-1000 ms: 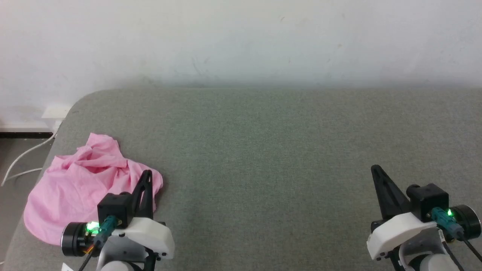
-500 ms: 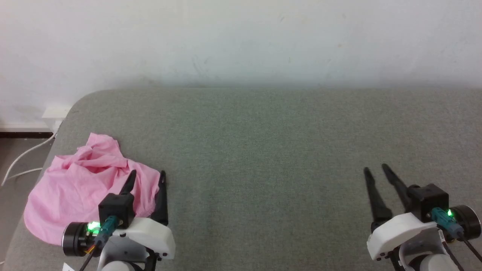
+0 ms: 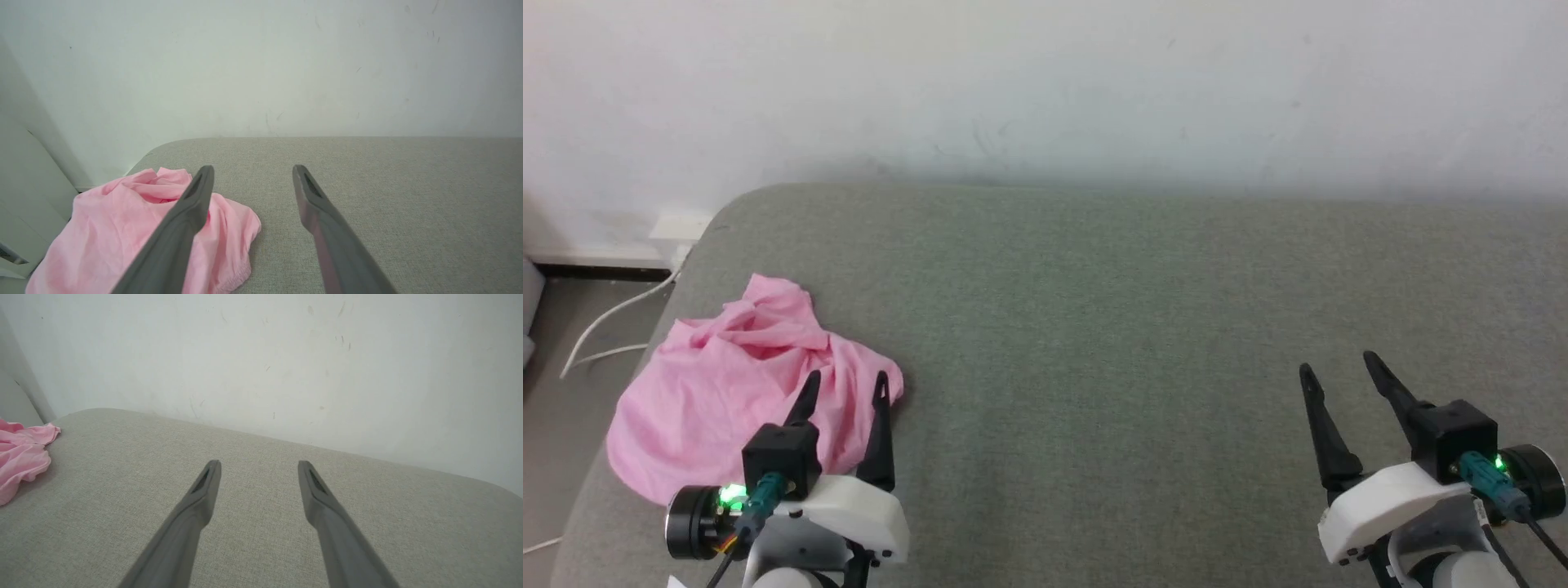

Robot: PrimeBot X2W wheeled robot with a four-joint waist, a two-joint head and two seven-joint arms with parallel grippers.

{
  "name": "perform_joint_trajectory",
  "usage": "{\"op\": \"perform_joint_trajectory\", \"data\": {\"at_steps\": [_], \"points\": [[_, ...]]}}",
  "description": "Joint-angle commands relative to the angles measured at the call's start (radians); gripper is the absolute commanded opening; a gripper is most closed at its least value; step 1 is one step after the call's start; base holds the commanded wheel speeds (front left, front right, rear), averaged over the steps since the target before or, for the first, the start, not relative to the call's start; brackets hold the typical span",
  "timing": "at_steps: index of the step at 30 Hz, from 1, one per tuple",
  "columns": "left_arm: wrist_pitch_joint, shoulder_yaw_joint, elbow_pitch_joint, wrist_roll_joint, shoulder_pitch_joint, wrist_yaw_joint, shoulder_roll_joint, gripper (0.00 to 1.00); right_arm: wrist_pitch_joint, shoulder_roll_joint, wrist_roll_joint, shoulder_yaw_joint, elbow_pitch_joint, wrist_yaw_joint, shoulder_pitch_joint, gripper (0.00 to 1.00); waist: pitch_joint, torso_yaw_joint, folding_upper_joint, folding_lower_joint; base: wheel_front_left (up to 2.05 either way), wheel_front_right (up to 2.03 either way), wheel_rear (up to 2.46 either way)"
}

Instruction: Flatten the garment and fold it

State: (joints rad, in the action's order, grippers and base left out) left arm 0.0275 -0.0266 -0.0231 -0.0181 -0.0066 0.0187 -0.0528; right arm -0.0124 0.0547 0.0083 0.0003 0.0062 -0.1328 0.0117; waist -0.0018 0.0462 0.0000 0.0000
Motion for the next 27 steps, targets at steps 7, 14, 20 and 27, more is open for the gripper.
{"op": "perform_joint_trajectory", "data": {"at_steps": [7,14,20,27], "points": [[0.024,-0.007,-0.005,-0.020,-0.006,0.023,-0.009,1.00,-0.016,-0.001,0.014,0.005,0.001,0.000,-0.005,1.00,-0.005,0.063,0.0000,0.0000,0.00,0.00,0.00],[0.037,-0.007,-0.005,-0.030,-0.001,0.036,-0.015,1.00,-0.019,-0.001,0.025,0.014,0.005,0.001,-0.006,1.00,-0.008,0.108,0.0000,0.0000,0.00,0.00,0.00],[0.052,-0.008,-0.005,-0.042,0.005,0.053,-0.020,1.00,-0.027,-0.002,0.033,0.019,0.009,0.001,-0.007,1.00,-0.012,0.160,0.0000,0.0000,0.00,0.00,0.00],[0.066,-0.008,-0.005,-0.058,0.012,0.068,-0.027,1.00,-0.036,-0.002,0.039,0.020,0.010,0.001,-0.011,1.00,-0.012,0.204,0.0000,0.0000,-0.02,-0.02,-0.02]]}}
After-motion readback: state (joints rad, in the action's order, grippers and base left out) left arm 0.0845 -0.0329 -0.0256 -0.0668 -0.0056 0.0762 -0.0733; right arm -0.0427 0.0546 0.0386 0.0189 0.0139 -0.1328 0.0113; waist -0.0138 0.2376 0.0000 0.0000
